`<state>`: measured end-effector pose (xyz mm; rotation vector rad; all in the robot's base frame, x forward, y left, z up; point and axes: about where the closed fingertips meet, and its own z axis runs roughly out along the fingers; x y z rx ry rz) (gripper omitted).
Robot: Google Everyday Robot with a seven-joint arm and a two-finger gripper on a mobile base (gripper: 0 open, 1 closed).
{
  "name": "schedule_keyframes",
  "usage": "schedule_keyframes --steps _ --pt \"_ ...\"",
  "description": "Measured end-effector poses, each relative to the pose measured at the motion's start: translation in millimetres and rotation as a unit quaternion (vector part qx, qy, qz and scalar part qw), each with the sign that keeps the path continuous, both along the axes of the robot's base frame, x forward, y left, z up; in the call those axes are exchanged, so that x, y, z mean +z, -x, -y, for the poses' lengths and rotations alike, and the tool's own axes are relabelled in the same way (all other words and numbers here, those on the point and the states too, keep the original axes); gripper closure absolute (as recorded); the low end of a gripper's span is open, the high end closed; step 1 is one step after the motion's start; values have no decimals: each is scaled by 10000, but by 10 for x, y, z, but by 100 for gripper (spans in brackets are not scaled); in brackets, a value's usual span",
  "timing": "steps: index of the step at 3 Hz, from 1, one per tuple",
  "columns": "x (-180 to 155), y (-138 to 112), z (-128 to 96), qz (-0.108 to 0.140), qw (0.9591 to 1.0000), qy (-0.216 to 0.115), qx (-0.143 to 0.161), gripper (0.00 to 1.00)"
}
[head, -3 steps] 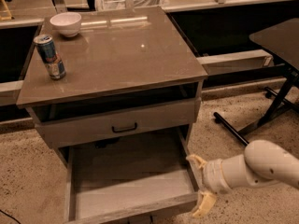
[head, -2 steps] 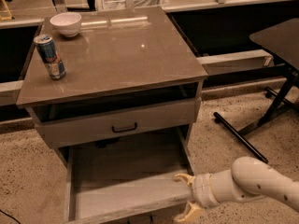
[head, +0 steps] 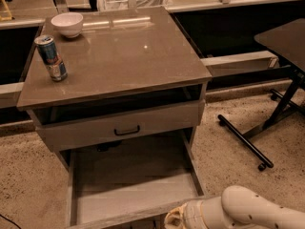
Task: Close middle drawer
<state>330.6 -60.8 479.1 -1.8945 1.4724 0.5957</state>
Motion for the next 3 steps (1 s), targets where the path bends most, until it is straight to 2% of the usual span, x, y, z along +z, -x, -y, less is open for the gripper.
schedule_keyframes --steps 1,2,3 --pt "-249 65 -96 122 9996 168 204 96" --pt "-483 22 -165 132 9990 393 169 0" --pt "-622 -110 -197 130 9988 464 -98 0"
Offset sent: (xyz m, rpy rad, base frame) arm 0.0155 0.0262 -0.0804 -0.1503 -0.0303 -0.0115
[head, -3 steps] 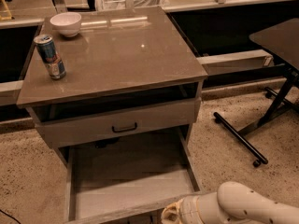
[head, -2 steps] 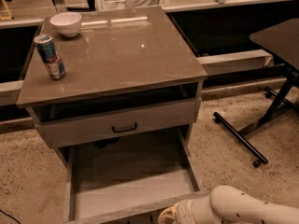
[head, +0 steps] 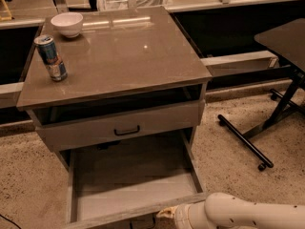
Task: Close middle drawer
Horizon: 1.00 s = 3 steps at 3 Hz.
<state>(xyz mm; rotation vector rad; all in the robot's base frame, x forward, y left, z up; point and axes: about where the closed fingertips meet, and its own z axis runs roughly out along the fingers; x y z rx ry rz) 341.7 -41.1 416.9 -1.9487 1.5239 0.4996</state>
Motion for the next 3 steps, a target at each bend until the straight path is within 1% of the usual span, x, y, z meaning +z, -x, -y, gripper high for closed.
schedule_keyframes --steps 1,2,3 --pt "0 23 3 0 10000 0 -1 0" --pt "49 -195 -108 111 9998 -21 -161 0" --pt "119 -374 -221 4 9998 -116 -180 0"
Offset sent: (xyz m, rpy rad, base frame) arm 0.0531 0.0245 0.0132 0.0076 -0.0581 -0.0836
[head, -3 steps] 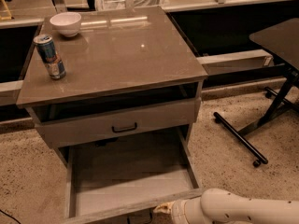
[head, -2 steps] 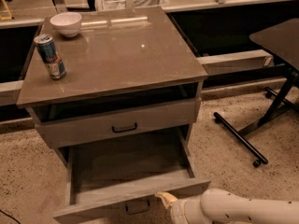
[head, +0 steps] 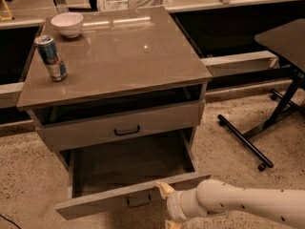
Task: Close middle drawer
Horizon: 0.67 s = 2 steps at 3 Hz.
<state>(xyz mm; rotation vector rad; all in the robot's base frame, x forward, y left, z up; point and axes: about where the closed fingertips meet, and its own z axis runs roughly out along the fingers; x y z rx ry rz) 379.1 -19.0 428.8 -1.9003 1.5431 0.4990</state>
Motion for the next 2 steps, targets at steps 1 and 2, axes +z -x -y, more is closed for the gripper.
schedule_keyframes --steps 1,2 --pt "8 -81 -105 -238 9996 -57 159 27" --pt "44 -127 -151 -282 9993 -120 200 50"
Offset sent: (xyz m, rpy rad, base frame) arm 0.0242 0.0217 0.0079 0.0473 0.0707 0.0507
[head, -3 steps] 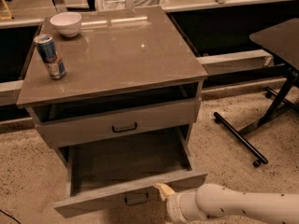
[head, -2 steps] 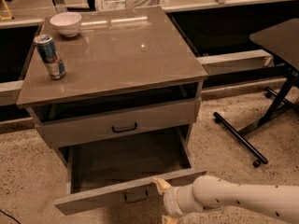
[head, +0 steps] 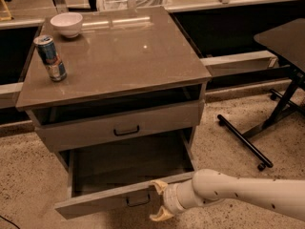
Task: Close middle drawer
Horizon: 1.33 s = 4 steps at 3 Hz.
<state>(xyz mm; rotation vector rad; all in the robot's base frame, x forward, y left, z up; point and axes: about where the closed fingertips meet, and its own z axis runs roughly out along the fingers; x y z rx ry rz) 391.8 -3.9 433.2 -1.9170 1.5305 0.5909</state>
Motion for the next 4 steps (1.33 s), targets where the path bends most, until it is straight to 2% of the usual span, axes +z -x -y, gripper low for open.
schedule_keyframes --steps 2,4 --pt "87 -63 -25 3 9999 -121 -18 96" --pt "143 -87 -28 3 9999 -122 -19 100"
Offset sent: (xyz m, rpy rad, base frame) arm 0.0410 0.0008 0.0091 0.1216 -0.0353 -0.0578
